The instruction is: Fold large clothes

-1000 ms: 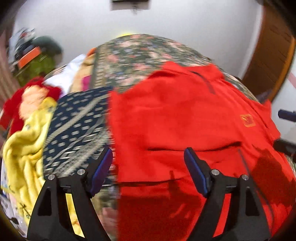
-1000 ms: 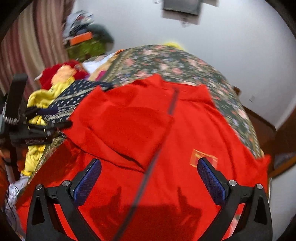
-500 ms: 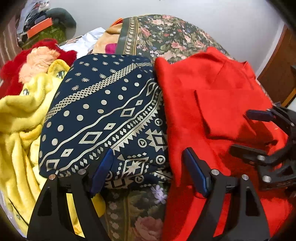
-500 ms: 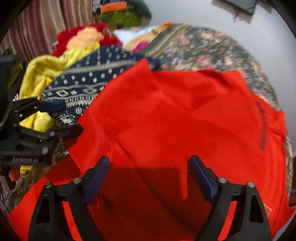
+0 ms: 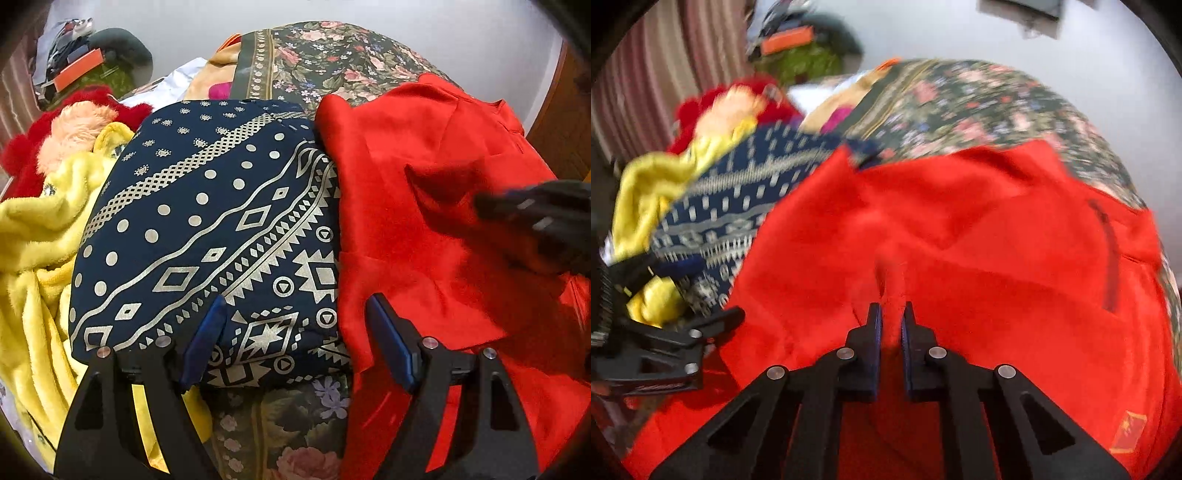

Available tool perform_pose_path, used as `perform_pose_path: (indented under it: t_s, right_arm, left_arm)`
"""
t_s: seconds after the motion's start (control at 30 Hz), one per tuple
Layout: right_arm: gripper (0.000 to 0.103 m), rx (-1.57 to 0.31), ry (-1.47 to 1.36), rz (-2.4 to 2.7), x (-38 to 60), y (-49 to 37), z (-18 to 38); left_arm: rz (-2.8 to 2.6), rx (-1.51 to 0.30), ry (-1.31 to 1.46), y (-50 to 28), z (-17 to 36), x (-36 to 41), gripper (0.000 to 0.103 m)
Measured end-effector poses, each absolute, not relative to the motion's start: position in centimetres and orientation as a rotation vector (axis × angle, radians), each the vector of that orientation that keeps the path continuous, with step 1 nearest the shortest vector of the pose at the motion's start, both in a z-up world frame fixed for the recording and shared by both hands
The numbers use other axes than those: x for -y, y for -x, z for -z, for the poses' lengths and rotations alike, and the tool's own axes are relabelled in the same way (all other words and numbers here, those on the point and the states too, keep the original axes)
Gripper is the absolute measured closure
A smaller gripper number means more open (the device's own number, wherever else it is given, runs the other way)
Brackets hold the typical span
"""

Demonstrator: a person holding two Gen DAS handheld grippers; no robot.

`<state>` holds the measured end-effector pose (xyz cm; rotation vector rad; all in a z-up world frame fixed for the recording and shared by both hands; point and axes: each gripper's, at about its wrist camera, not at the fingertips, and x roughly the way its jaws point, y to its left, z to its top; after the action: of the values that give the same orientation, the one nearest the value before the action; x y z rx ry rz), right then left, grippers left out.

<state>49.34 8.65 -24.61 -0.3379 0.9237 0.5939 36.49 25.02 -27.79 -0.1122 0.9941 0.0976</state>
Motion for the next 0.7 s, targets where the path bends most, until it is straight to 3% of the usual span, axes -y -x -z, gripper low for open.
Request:
perform_pose_path:
  t_s: [0.37,0.7]
  right_arm:
    - [0.098,-0.794,0.076,-0.496,5.2,-47.3,14.2]
    - [0.098,-0.805,-0.008,-0.389,16.4,-44.7,14.3]
  left_arm:
    - [-0.16,-1.035,0.093,-37.1,25.9,-23.9,0.024]
    - [-0.052,-0.966,0.084,-37.3,21.4,-17.2,0.024]
